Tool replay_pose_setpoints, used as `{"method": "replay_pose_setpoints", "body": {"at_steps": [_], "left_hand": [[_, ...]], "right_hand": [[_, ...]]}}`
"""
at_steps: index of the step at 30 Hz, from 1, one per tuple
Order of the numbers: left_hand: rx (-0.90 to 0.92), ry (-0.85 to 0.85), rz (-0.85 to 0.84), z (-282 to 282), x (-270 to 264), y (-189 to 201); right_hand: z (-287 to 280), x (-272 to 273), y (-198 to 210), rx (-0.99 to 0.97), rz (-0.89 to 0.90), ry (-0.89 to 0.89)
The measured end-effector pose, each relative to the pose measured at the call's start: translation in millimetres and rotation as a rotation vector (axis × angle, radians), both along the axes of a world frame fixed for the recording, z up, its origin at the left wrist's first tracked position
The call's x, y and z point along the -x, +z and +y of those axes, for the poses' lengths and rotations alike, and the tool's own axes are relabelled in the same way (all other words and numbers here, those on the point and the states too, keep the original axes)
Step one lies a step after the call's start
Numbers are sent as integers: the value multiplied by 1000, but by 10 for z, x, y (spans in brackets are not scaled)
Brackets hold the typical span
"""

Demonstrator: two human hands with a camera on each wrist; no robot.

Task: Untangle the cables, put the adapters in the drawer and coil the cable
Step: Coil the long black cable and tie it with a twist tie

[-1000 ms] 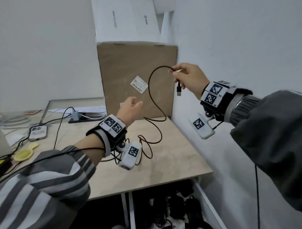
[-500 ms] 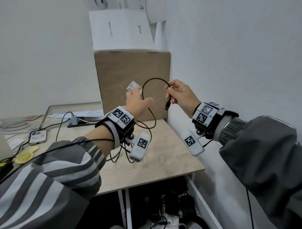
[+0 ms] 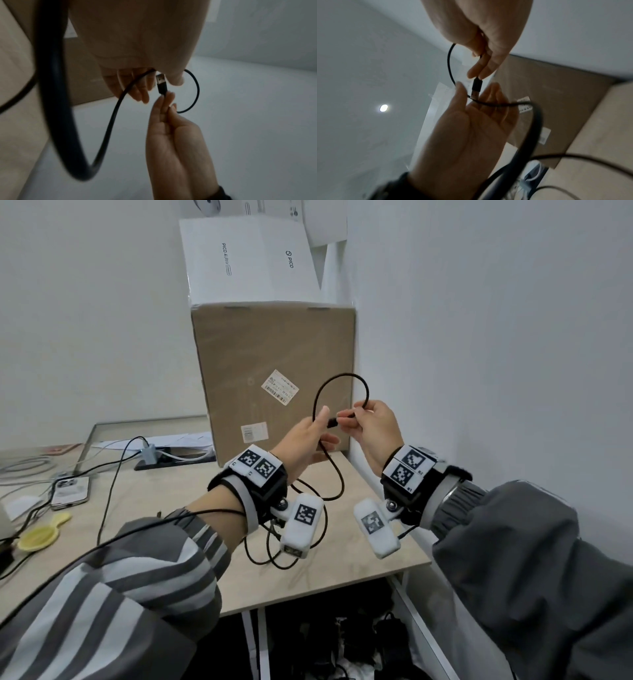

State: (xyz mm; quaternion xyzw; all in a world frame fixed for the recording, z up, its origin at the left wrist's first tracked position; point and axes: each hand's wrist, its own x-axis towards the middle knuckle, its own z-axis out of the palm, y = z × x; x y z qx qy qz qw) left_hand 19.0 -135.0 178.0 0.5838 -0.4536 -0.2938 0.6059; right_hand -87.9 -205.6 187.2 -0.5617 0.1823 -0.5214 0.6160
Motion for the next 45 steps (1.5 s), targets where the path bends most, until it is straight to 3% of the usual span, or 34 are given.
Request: {"method": "replay_pose_setpoints", "body": {"at_steps": [4, 7, 12, 15, 18, 20, 22, 25, 27, 33, 36, 39, 42, 45], "left_hand": [[89, 52, -101, -75, 18, -70], [87, 153, -210, -108, -68, -82], [-108, 132, -520, -54, -235, -132], [-277, 92, -810, -23, -260, -130], [-324, 61, -983, -13, -232, -105], [-298, 41, -1011, -18, -202, -95], [-257, 63, -995, -23, -188, -88], [-171, 175, -904, -29, -235, -82], [-123, 210, -856, -37, -266, -97], [-12, 153, -679, 21, -317, -186], [-79, 164, -758, 35, -389, -253], [-120, 154, -728, 54, -445, -388], [-130, 87, -567, 82, -407, -508], [-56, 45, -313, 92, -316, -522]], "right_hand": [[-13, -71, -141, -216, -142, 109], [-44, -36, -234, -170, 46, 74], [-208, 179, -285, 216, 771, -2], [-261, 280, -146, 591, 898, -106], [-158, 186, 7, 961, 1012, -42], [-74, 60, 46, 1065, 1214, -3], [-24, -26, 54, 1015, 1288, 44], [-9, -93, 59, 794, 1152, 136], [-28, -113, 34, 755, 1115, 142], [-38, -139, -108, 637, 939, 58], [-53, -170, -167, 530, 749, -37], [-84, -229, -213, 314, 469, -53], [-98, -295, -204, 76, 190, -26], [-54, -340, -220, -37, 86, 31]]}}
